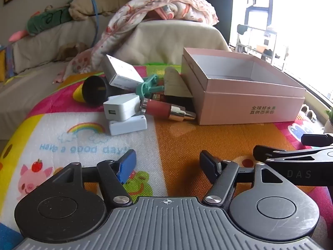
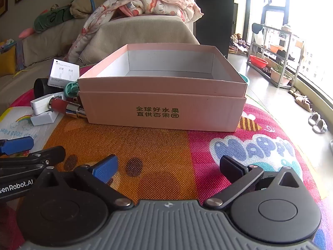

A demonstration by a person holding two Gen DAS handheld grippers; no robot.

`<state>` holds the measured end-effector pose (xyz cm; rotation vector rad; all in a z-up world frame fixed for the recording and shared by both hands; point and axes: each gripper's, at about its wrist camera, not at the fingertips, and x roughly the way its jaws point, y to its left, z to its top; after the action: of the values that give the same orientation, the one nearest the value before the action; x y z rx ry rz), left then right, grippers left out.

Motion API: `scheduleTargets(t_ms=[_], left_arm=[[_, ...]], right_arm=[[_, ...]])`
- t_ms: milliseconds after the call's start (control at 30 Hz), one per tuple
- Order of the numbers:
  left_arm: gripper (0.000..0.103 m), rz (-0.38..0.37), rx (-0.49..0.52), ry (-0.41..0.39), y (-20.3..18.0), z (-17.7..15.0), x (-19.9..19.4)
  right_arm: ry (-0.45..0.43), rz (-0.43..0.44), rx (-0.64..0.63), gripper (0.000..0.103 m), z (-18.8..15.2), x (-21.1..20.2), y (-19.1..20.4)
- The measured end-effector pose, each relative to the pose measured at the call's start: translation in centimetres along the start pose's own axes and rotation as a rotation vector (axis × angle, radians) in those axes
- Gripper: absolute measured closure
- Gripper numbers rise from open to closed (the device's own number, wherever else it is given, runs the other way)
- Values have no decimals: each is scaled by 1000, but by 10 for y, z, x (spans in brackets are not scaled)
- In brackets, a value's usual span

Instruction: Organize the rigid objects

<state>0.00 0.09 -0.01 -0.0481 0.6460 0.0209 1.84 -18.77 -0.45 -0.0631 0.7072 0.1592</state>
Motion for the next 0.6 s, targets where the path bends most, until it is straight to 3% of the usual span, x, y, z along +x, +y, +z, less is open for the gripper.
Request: scheduleTargets(t_ms=[33,600], left_arm=[[30,29,39,-5,-3,-1,0],[30,12,17,-2,-1,0,0]], right_arm=[[0,0,0,0,0,0,0],[-2,3,4,0,0,0,0]])
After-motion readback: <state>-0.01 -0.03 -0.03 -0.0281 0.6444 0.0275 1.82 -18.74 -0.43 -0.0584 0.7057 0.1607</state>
